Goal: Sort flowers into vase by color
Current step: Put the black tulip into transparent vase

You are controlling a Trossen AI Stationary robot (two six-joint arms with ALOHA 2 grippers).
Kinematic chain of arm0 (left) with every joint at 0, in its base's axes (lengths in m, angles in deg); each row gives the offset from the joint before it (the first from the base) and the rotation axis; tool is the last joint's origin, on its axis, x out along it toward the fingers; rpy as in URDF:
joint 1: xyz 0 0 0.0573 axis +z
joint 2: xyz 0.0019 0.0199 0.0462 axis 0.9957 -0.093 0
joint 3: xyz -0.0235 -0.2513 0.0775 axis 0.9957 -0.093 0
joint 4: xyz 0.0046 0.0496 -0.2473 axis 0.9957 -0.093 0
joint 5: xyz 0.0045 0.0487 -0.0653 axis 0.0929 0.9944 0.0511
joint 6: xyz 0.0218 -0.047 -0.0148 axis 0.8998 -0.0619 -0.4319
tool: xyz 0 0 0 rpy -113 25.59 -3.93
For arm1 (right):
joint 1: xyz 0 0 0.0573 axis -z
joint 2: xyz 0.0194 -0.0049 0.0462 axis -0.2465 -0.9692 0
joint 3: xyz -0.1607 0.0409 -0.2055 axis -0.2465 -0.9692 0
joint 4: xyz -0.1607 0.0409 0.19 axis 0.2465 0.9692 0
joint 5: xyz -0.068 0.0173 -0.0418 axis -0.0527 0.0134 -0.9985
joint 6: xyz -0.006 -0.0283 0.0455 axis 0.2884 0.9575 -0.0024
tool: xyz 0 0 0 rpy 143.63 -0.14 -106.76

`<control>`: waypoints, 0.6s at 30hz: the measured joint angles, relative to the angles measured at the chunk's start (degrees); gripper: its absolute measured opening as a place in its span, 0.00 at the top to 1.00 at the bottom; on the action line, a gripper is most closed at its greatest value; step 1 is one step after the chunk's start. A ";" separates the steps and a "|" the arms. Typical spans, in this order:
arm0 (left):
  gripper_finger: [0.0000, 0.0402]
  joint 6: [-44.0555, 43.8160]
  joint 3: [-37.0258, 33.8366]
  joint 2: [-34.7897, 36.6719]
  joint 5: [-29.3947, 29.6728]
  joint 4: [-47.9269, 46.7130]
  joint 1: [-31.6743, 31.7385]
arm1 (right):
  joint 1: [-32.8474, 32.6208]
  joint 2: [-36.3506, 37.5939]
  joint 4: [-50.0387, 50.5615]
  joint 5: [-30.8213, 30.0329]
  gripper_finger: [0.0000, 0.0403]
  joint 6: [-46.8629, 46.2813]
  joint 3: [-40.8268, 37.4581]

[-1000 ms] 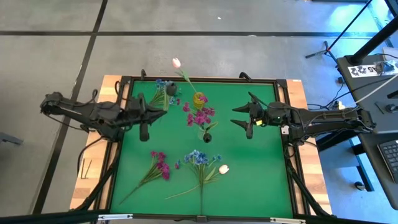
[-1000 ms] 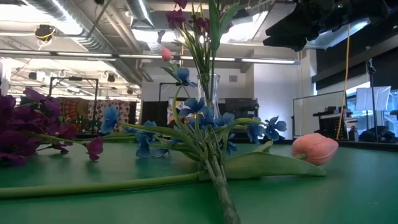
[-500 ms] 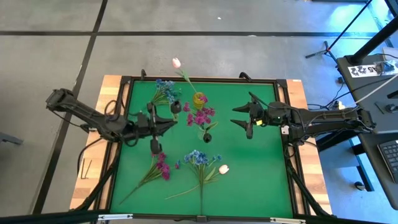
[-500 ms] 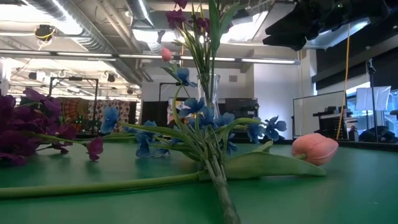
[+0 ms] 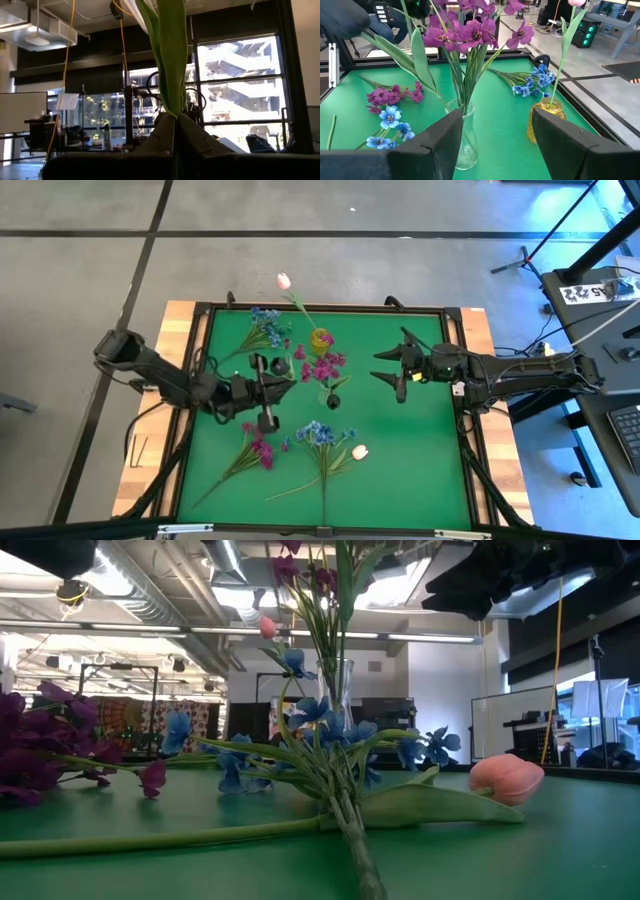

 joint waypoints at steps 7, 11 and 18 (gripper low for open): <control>1.00 -0.55 0.59 -3.34 -5.34 4.69 2.52 | 0.00 0.00 -0.02 0.00 0.41 0.35 0.00; 1.00 -0.52 2.35 -6.11 -5.75 4.43 4.26 | 0.00 0.00 -0.04 0.00 0.41 0.37 0.00; 1.00 0.37 4.34 -9.37 -5.83 4.36 6.74 | 0.00 0.00 -0.02 -0.01 0.41 0.39 0.00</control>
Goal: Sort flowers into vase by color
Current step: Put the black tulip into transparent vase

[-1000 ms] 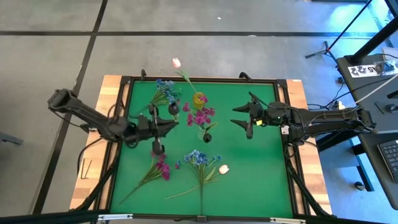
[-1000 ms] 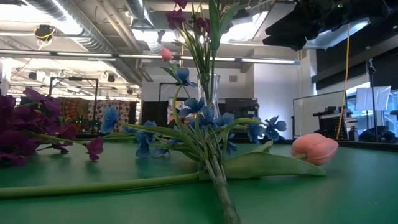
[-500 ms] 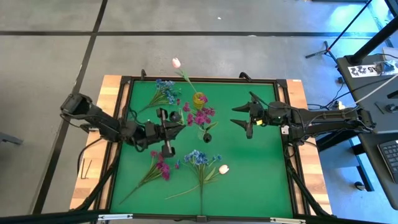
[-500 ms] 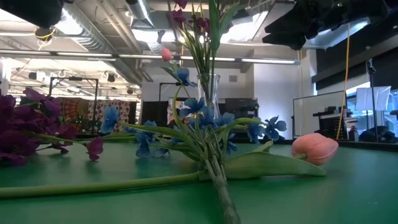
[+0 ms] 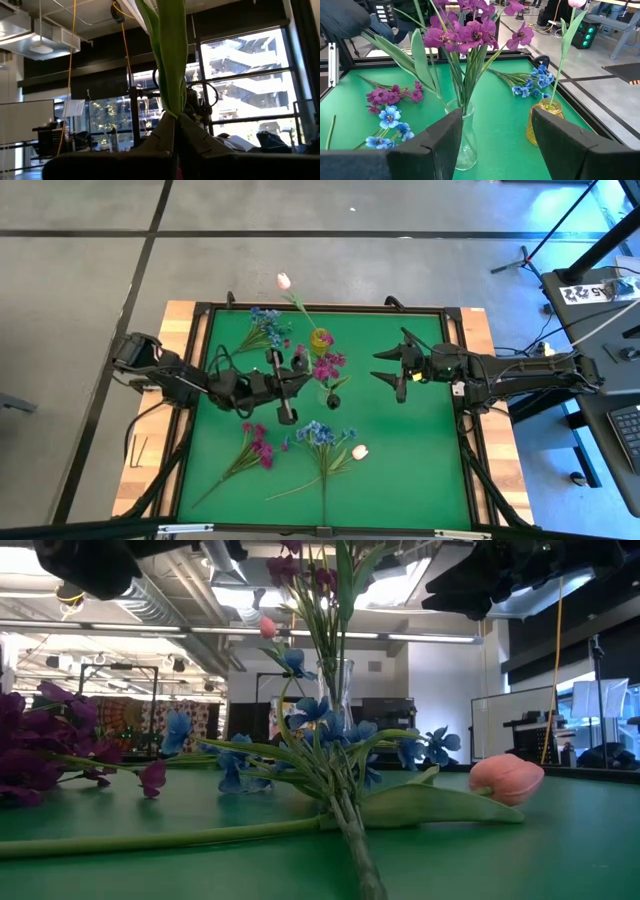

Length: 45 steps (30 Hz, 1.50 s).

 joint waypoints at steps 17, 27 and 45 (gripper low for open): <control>1.00 -0.55 0.47 -0.04 -1.77 -1.52 3.60 | 0.00 -0.07 0.02 0.01 0.41 0.04 0.00; 1.00 -3.24 0.47 -1.53 -3.07 -2.31 5.21 | 0.02 -0.07 0.02 0.01 0.41 0.04 0.00; 1.00 -4.04 0.47 -5.31 -2.99 -4.21 4.45 | 0.02 -0.09 -2.84 0.01 0.41 0.04 -2.34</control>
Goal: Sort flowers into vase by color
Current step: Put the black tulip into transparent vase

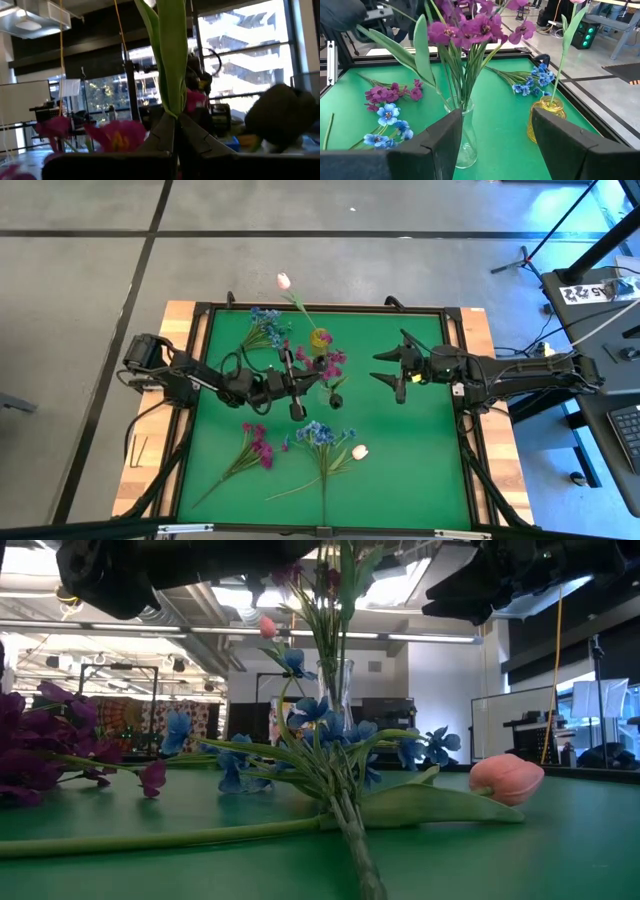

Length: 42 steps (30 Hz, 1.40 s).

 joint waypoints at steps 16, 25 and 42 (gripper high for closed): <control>0.94 7.10 0.00 0.02 16.12 -1.86 -4.91 | 0.02 0.00 -1.14 0.00 0.41 -0.22 -0.42; 0.81 6.62 0.00 0.07 19.25 -3.73 -7.11 | 0.02 0.02 -1.77 0.00 0.41 -0.22 -0.42; 0.60 5.04 0.00 0.46 26.20 -6.47 -10.63 | 0.02 0.02 -1.86 0.00 0.41 -0.24 -0.42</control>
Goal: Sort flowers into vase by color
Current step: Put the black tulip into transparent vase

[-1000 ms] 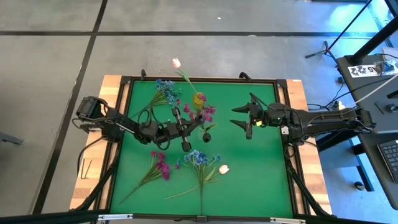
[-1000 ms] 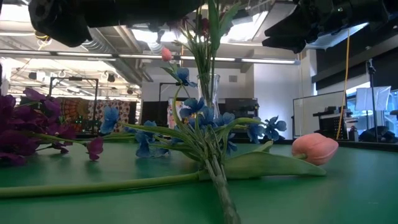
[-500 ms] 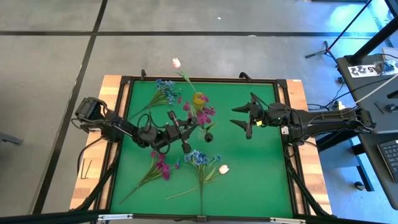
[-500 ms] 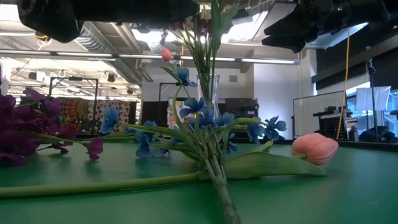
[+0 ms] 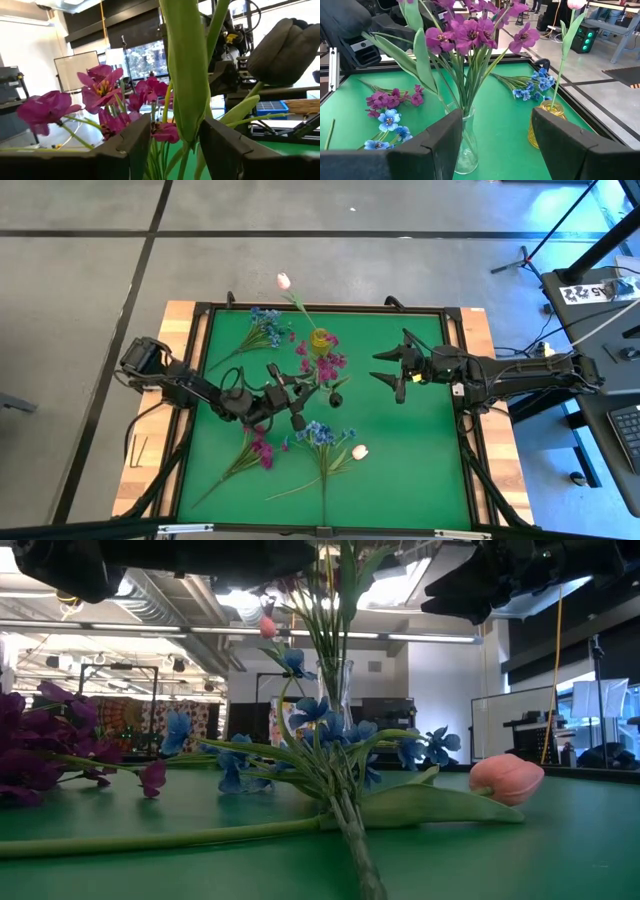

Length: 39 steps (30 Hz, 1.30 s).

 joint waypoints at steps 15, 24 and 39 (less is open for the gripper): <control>0.52 -11.85 0.00 10.53 4.17 -19.69 -2.73 | 0.00 0.00 -0.08 0.00 0.41 -0.02 0.00; 0.47 -20.27 0.00 13.86 3.33 -30.29 -2.89 | 0.00 0.00 -0.48 0.00 0.41 -1.21 0.00; 0.44 -26.46 0.00 21.62 8.11 -46.55 -7.58 | -0.02 0.00 -0.37 0.02 0.41 -2.76 0.00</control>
